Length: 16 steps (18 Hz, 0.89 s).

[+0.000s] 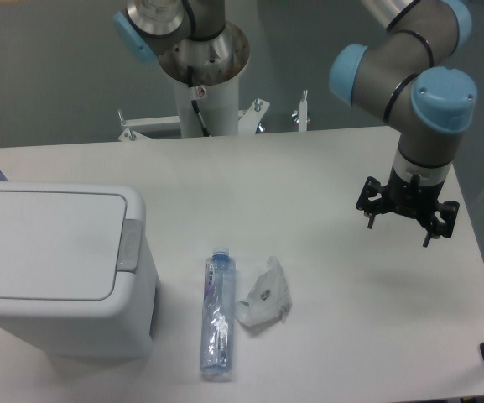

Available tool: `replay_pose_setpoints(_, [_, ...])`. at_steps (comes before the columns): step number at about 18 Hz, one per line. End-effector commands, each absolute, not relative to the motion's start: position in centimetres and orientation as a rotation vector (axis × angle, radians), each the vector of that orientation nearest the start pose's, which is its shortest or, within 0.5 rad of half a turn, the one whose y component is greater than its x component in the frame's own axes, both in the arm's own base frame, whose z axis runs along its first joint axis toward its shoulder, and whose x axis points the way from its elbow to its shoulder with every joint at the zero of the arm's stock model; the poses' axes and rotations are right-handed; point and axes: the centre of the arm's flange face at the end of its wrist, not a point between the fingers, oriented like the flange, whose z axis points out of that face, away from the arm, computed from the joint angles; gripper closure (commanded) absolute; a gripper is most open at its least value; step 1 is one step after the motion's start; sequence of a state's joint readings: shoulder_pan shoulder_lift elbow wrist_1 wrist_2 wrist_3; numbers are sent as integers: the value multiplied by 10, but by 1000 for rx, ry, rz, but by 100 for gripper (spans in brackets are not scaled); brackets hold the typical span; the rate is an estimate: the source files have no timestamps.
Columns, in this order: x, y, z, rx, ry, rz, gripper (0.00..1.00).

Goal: Open the trash can

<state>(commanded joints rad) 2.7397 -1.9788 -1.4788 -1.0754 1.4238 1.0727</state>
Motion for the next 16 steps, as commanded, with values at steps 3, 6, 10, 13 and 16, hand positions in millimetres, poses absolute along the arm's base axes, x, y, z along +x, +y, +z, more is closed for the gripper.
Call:
replay_pose_setpoints(3, [-544,404,358,-2834,-316,75,0])
replay_pose_setpoints(6, [-543,416,377,-2759,-421,55,0])
replay_pose_setpoints(10, [-518,452,396,-2588,-524,-120,0])
replay_pose_setpoints(13, [-499,482,423,-2520,-578,-162,0])
replay_pose_setpoints(16, [-465,505,453,-2482,-564,-147,0])
